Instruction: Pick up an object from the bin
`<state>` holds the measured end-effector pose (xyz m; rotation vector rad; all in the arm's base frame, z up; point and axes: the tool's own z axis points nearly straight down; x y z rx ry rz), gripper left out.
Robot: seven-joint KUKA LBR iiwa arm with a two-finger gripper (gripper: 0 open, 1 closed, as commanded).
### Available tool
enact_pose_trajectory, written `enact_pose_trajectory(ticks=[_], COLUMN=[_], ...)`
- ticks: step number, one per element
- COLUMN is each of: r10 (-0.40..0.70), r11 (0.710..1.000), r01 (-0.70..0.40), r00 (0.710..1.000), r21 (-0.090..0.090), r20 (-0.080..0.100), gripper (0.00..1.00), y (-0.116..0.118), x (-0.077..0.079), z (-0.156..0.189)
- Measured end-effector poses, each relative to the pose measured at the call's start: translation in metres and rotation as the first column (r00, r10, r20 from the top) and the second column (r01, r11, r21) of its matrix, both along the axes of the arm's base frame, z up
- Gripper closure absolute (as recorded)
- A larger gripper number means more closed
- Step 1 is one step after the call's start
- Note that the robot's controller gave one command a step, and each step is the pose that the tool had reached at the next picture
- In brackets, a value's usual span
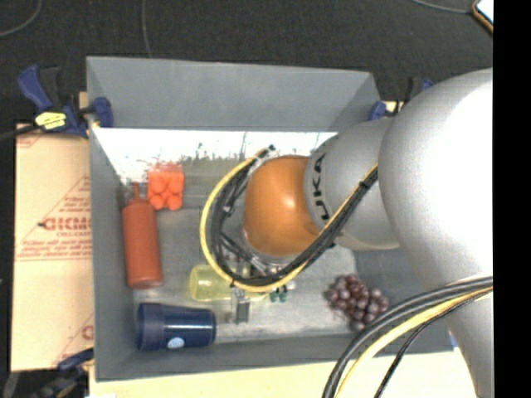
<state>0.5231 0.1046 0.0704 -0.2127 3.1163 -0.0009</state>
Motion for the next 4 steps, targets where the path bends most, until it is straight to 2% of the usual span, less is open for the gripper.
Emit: enact_pose_trajectory(ticks=[1,3,4], r10=[-0.150,-0.150,-0.150], r11=[0.989,0.989,0.989], r01=[0.151,0.150,0.150], r00=[0.988,0.988,0.989], r21=[0.000,0.000,0.001], r20=[-0.015,-0.018,-0.015], gripper=[1.00,1.00,1.00], y=[0.002,0.001,0.002], x=[0.006,0.005,0.006], z=[0.000,0.010,0.030])
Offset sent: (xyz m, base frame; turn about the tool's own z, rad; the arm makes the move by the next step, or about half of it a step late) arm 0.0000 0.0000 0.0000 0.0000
